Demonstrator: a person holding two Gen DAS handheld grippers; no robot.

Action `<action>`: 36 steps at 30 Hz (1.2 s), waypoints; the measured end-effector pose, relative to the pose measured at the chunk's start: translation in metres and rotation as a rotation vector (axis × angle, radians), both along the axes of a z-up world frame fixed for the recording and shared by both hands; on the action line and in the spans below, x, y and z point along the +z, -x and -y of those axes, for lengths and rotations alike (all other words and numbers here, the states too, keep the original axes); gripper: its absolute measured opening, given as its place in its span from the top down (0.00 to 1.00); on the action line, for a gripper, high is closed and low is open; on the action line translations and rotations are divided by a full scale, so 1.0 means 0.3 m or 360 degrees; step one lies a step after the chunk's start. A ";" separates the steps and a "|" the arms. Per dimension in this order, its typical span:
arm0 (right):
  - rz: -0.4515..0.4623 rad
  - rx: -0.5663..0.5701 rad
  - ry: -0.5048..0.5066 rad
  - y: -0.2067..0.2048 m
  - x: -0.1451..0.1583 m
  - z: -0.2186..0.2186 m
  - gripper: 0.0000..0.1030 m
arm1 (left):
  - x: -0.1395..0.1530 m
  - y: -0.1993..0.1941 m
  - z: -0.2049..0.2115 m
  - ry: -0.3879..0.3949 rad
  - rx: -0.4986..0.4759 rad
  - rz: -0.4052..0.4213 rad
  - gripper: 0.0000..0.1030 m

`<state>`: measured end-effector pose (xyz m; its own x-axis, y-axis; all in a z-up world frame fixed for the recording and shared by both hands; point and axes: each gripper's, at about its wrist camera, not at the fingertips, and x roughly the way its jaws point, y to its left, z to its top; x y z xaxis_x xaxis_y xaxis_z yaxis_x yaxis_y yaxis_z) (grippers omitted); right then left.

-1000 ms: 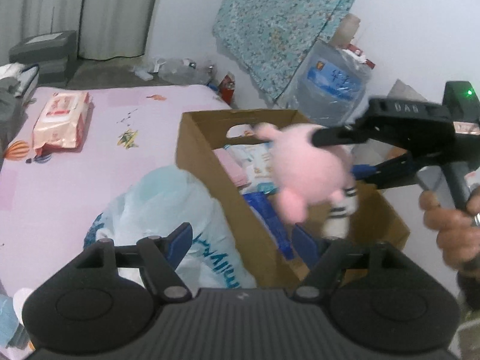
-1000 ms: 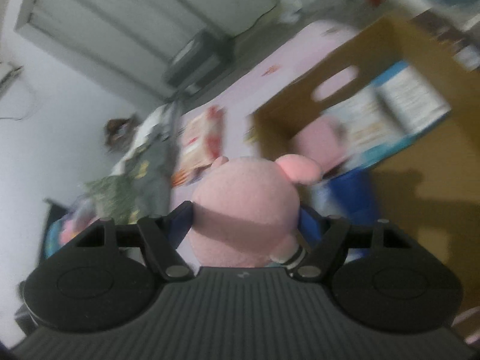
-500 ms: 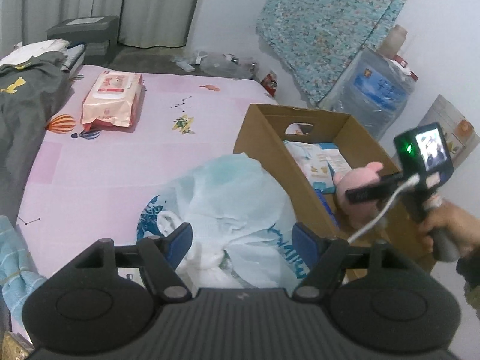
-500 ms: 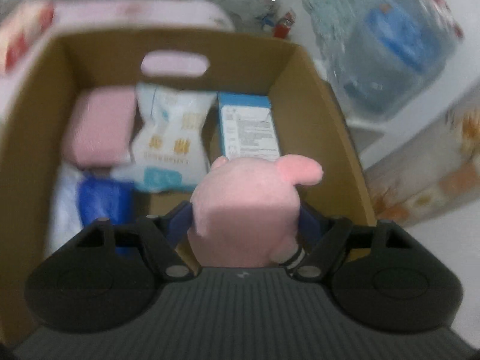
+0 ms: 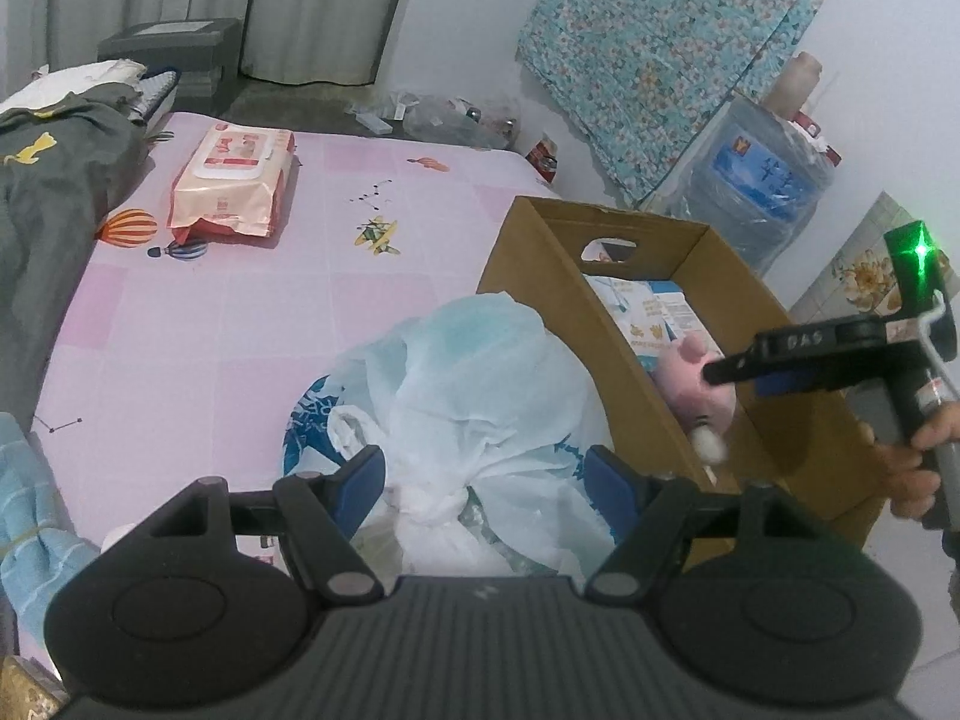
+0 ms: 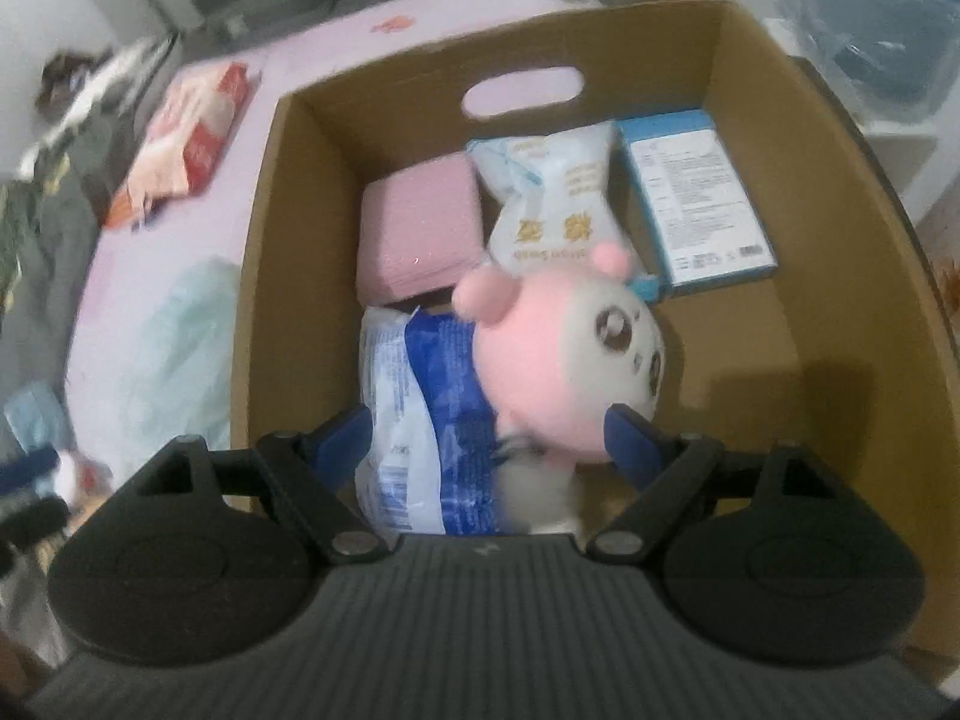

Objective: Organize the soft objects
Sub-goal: 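Carry the plush pig into the cardboard box and open the right tool, then move the right tool down to the light blue towel bundle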

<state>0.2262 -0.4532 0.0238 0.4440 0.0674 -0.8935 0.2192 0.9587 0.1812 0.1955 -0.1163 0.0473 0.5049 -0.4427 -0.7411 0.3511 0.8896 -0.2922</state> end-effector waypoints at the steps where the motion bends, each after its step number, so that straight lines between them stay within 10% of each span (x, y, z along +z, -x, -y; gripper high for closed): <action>1: 0.0027 -0.0039 0.0023 0.002 0.007 0.017 0.18 | 0.003 0.003 -0.004 0.0001 0.0003 0.0002 0.28; 13: -0.0045 -0.0427 -0.0463 -0.049 -0.204 0.188 0.14 | 0.014 0.040 -0.024 -0.0001 0.0034 0.0006 0.28; 25: -0.0145 0.0164 0.0046 -0.076 -0.152 0.091 0.15 | 0.000 0.054 -0.067 -0.0006 0.0091 -0.0009 0.28; 36: 0.0014 -0.0007 0.0053 -0.005 -0.006 0.097 0.12 | 0.034 0.139 -0.173 -0.0069 0.0186 0.0102 0.20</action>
